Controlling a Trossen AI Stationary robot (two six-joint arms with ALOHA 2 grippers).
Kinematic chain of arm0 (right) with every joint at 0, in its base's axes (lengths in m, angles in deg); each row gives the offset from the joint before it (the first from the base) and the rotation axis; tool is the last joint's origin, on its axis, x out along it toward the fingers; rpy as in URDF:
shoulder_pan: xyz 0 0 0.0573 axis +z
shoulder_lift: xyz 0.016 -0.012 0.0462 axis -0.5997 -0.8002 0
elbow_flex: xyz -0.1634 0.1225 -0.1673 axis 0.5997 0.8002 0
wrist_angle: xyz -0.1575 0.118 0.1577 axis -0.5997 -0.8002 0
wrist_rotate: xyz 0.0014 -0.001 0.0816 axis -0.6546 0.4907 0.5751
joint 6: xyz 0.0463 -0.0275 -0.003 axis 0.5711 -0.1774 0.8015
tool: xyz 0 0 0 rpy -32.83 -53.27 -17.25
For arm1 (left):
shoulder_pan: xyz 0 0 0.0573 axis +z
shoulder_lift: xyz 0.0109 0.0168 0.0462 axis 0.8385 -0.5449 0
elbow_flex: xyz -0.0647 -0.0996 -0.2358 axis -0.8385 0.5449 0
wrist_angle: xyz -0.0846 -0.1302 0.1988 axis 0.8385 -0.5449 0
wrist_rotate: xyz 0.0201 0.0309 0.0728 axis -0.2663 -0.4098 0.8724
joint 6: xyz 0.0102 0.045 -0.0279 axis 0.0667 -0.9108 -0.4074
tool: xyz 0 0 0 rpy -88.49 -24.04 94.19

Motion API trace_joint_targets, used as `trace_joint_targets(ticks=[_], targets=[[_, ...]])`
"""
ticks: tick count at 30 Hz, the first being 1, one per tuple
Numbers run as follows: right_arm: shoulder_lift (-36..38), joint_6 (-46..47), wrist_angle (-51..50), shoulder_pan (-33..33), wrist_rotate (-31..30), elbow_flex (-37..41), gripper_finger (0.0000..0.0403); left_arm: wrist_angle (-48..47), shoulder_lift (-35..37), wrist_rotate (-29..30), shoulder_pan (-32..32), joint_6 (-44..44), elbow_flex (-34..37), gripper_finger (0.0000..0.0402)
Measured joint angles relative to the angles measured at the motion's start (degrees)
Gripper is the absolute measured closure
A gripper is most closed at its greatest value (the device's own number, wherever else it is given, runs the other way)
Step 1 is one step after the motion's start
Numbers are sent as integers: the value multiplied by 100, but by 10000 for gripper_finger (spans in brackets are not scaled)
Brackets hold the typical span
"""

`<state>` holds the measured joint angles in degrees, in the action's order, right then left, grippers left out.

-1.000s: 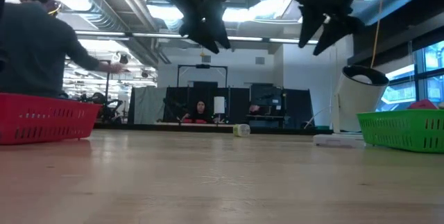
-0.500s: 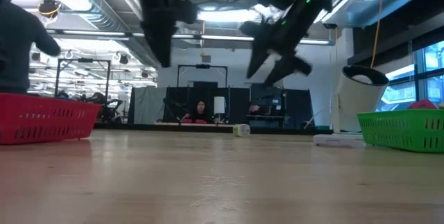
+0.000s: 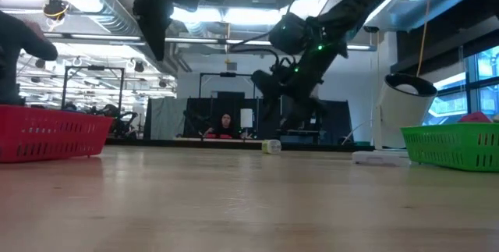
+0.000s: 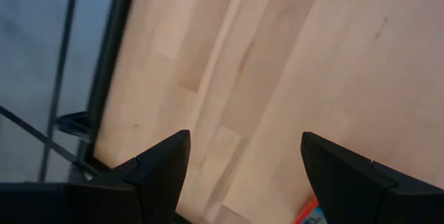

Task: Pick & Place Office items
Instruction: Put the green charger adapter into the green basket

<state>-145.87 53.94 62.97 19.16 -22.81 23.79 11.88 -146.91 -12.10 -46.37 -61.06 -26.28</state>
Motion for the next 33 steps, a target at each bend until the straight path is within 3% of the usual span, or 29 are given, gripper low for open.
trace_joint_targets(ticks=[6, 17, 21, 27, 33], targets=[[-357, -189, 499, 13, -151, -2, 111, 4, 165, 209, 47, -267, 0, 131], [-822, -193, 474, -22, -223, -2, 140, 66, 188, 216, 411, -549, 0, 131], [-832, -195, 453, -22, -343, -2, 176, 118, 188, 263, 570, -552, 0, 131], [-834, -188, 441, -31, -277, -2, 266, 136, 188, 313, 758, -552, 0, 131], [-686, -157, 354, -37, 131, 7, 267, 136, 188, 314, 889, -555, 0, 131]])
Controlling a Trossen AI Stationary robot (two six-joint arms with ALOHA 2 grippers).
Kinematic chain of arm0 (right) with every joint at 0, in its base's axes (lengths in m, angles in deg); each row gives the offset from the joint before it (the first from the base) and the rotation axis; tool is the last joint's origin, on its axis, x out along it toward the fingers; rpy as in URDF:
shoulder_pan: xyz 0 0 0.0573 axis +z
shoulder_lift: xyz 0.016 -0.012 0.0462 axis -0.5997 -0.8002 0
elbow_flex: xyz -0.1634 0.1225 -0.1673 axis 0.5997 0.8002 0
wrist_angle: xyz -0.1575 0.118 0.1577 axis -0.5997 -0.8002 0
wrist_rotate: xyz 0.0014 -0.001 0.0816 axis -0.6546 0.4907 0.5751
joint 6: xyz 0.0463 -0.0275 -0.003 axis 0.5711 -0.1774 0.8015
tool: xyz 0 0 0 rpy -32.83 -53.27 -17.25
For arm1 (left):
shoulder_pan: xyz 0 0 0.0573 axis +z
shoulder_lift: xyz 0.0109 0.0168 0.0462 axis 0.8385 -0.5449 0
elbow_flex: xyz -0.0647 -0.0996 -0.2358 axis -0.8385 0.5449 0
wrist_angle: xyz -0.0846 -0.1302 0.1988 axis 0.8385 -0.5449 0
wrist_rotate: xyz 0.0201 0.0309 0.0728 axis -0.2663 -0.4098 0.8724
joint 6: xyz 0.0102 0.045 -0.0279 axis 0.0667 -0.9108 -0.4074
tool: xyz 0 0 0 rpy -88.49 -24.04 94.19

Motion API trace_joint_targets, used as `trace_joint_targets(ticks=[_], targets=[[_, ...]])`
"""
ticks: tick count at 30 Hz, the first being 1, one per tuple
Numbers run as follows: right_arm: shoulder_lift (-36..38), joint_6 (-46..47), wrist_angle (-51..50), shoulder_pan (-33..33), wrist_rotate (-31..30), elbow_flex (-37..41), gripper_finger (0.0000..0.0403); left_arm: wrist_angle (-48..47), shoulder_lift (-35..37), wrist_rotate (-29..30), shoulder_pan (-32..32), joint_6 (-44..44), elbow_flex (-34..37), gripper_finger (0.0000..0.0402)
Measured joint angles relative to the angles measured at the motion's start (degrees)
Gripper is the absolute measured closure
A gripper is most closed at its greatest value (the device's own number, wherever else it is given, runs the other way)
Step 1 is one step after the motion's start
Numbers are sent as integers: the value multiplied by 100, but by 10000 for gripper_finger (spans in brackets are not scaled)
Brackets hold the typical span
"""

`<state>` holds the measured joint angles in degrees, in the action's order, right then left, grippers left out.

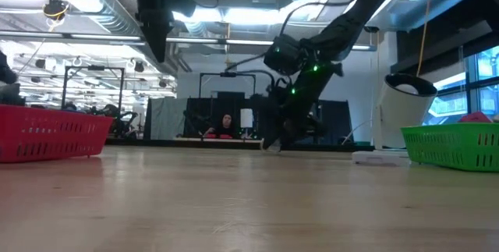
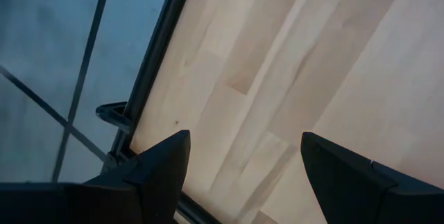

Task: Pick & Place Office items
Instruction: Put the green charger adapter into the green basket

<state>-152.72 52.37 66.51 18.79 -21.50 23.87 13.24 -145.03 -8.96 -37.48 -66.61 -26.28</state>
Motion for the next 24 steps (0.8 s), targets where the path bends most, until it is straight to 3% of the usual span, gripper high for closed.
trace_joint_targets(ticks=[6, 15, 24], targets=[[819, 42, -572, 4, 177, -1, 267, 238, -2, 124, 126, -119, 0, 131], [2689, -198, -1438, 222, -475, -5, 267, 1157, -2, 121, 178, -149, 0, 131], [4357, 111, -3403, 608, -875, -5, 267, 2078, -4, 106, 160, 273, 0, 131]])
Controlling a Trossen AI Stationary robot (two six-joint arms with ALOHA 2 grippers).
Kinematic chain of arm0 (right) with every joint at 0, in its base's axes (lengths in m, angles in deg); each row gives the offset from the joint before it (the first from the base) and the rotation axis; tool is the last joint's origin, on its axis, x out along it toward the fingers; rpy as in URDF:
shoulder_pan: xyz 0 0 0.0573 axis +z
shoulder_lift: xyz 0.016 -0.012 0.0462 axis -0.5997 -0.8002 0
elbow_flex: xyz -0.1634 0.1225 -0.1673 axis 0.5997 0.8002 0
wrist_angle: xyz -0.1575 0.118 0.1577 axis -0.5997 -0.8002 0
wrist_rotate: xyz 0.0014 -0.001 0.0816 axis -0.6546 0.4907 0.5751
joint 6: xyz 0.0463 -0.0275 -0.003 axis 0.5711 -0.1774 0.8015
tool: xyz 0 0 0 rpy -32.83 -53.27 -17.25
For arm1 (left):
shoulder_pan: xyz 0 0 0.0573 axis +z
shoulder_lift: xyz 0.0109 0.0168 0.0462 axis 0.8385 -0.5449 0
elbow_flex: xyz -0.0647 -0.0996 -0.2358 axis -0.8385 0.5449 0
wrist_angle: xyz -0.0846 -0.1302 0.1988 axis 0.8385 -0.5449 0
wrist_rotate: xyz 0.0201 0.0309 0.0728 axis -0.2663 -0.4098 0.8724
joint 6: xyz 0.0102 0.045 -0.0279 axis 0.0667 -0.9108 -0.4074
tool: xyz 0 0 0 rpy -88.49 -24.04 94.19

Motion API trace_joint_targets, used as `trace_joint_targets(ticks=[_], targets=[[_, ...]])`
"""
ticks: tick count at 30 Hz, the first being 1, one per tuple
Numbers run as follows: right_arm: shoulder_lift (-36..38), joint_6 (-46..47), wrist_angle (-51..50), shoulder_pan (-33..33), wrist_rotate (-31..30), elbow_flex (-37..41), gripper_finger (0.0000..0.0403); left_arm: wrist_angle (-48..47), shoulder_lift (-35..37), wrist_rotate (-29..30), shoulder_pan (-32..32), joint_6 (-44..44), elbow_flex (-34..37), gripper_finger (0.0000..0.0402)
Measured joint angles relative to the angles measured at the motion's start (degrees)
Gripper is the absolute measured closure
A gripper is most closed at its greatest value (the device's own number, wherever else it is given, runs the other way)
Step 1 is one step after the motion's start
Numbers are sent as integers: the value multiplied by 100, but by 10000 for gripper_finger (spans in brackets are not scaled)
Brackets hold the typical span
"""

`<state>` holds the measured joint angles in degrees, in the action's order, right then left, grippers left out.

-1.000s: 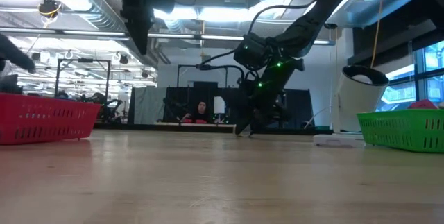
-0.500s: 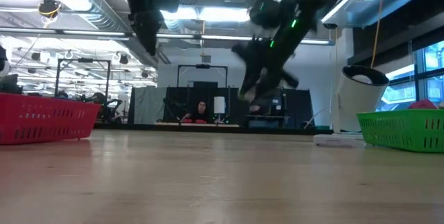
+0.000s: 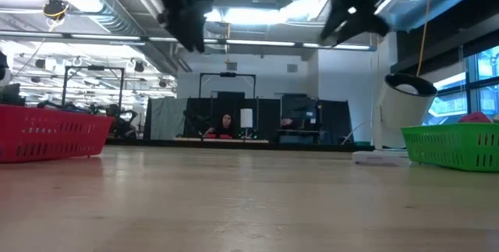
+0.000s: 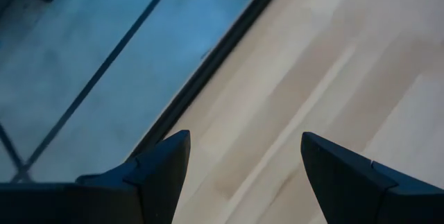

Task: Pick & Place Office items
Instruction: Put the green charger adapter into the green basket

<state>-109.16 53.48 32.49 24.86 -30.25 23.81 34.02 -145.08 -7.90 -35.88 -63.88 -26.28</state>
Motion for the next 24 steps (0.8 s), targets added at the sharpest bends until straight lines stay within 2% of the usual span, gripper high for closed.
trace_joint_targets(ticks=[7, 16, 20, 24], targets=[[638, 758, -1420, 395, -297, 0, 267, 668, 0, -9, -7, 600, 0, 131], [555, 2505, -4019, 1253, -96, 0, 258, 754, 0, -23, -7, 1417, 0, 131], [555, 3079, -4256, 1509, -65, 136, 261, 754, -2, -21, -7, 1603, 0, 131], [554, 3460, -4219, 1644, 117, 661, 261, 751, -2, -21, -11, 1630, 0, 131]])
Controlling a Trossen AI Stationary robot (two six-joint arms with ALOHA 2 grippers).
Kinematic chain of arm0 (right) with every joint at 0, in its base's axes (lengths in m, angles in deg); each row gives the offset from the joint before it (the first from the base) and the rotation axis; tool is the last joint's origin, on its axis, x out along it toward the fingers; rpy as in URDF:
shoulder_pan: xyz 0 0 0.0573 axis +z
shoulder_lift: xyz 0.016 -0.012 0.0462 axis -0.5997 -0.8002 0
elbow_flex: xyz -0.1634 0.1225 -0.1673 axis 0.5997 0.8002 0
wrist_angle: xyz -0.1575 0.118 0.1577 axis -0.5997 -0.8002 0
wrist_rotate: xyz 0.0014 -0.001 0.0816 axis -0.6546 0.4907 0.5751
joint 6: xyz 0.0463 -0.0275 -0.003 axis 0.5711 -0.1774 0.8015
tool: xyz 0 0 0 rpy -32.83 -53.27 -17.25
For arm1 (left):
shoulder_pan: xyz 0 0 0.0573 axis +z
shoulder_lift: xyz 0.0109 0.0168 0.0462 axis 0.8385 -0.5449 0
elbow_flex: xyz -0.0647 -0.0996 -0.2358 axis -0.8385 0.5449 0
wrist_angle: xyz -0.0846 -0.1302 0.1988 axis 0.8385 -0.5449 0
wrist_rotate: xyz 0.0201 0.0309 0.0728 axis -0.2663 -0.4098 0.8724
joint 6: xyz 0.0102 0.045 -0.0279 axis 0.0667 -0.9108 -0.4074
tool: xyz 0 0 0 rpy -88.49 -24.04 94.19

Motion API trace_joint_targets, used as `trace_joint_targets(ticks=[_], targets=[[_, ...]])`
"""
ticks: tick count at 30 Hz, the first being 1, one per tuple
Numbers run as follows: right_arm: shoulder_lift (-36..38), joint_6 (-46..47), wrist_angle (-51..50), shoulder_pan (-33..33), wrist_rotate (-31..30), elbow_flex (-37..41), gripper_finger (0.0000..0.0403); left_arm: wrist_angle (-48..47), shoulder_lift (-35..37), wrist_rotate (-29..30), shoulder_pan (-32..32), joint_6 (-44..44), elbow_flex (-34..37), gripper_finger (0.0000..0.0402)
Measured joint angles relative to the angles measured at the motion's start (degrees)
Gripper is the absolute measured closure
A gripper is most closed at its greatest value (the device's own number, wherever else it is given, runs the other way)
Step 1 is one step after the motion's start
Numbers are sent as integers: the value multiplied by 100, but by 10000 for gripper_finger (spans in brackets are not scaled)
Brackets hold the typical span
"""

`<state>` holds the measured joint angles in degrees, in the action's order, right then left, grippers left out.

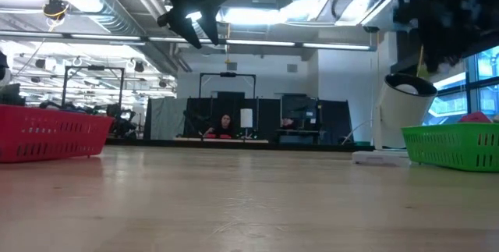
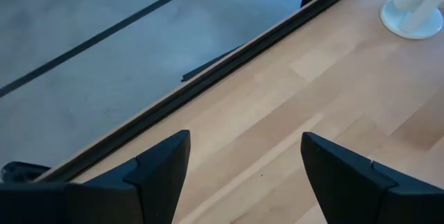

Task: Pick & Place Office items
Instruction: Put the green charger adapter into the green basket

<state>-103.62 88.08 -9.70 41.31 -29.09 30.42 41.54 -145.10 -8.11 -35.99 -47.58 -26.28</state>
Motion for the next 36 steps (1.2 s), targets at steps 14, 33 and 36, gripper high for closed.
trace_joint_targets(ticks=[14, 33, 36], targets=[[-71, 484, 1214, 17, 702, 1629, 260, -1, 0, 0, -70, 112, 0, 131], [-427, 829, 1279, 17, 701, 1630, 259, -2, 0, -2, -70, 112, 0, 131], [-589, 792, 1300, 17, 699, 1630, 255, -2, 0, -2, -70, 112, 0, 131]])
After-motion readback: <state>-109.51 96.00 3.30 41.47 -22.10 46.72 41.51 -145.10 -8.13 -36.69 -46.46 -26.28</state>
